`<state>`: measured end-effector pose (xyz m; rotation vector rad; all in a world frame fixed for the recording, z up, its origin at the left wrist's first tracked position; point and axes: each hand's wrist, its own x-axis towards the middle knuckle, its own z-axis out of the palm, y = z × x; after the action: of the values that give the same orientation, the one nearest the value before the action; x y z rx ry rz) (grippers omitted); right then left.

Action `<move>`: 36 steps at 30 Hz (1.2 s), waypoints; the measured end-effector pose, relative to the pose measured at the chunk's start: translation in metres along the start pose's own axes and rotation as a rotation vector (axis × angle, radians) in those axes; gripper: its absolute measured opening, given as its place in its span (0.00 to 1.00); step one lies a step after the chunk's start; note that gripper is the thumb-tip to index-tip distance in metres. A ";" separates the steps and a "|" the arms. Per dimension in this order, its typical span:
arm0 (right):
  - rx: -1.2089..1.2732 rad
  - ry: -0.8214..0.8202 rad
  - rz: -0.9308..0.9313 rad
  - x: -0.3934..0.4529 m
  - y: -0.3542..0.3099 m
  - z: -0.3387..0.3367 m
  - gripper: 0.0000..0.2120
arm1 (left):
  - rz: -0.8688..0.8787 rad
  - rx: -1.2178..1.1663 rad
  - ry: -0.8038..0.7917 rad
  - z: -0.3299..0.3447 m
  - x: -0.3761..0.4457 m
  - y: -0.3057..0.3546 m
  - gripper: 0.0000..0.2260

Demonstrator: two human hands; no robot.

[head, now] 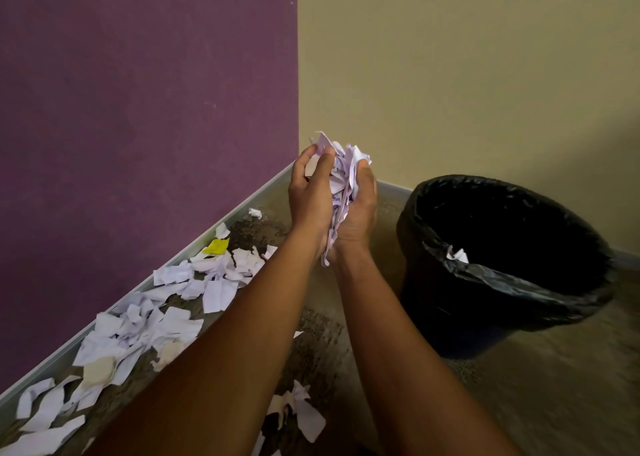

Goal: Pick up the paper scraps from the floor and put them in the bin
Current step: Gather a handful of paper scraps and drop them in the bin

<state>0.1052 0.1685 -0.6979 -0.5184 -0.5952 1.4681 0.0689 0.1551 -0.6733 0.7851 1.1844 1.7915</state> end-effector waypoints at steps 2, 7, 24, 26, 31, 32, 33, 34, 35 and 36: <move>0.011 0.021 -0.036 0.003 -0.016 -0.003 0.25 | -0.010 -0.024 -0.041 0.016 -0.004 0.002 0.16; -0.019 0.092 -0.132 0.003 -0.062 -0.015 0.22 | -0.030 -0.055 -0.142 0.058 -0.011 0.002 0.17; -0.079 0.315 -0.376 0.015 -0.183 -0.089 0.17 | -0.216 -0.195 -0.407 0.198 -0.047 -0.033 0.19; -0.078 0.335 -0.390 0.016 -0.189 -0.092 0.16 | -0.215 -0.197 -0.431 0.206 -0.048 -0.036 0.19; -0.125 0.360 -0.427 0.021 -0.197 -0.097 0.11 | -0.235 -0.242 -0.464 0.216 -0.045 -0.046 0.19; -0.138 0.377 -0.410 0.022 -0.196 -0.100 0.11 | -0.240 -0.232 -0.468 0.216 -0.043 -0.050 0.20; -0.164 0.398 -0.383 0.023 -0.194 -0.104 0.12 | -0.252 -0.218 -0.469 0.215 -0.042 -0.052 0.20; -0.192 0.415 -0.354 0.025 -0.192 -0.107 0.13 | -0.269 -0.197 -0.466 0.212 -0.040 -0.055 0.19; -0.243 0.435 -0.318 0.027 -0.190 -0.111 0.14 | -0.295 -0.169 -0.468 0.209 -0.039 -0.057 0.17; -0.304 0.460 -0.278 0.029 -0.188 -0.114 0.14 | -0.320 -0.127 -0.477 0.205 -0.036 -0.060 0.15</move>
<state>0.3220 0.1929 -0.6591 -0.9409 -0.4988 0.9542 0.2746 0.2207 -0.6571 0.8356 0.8174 1.3079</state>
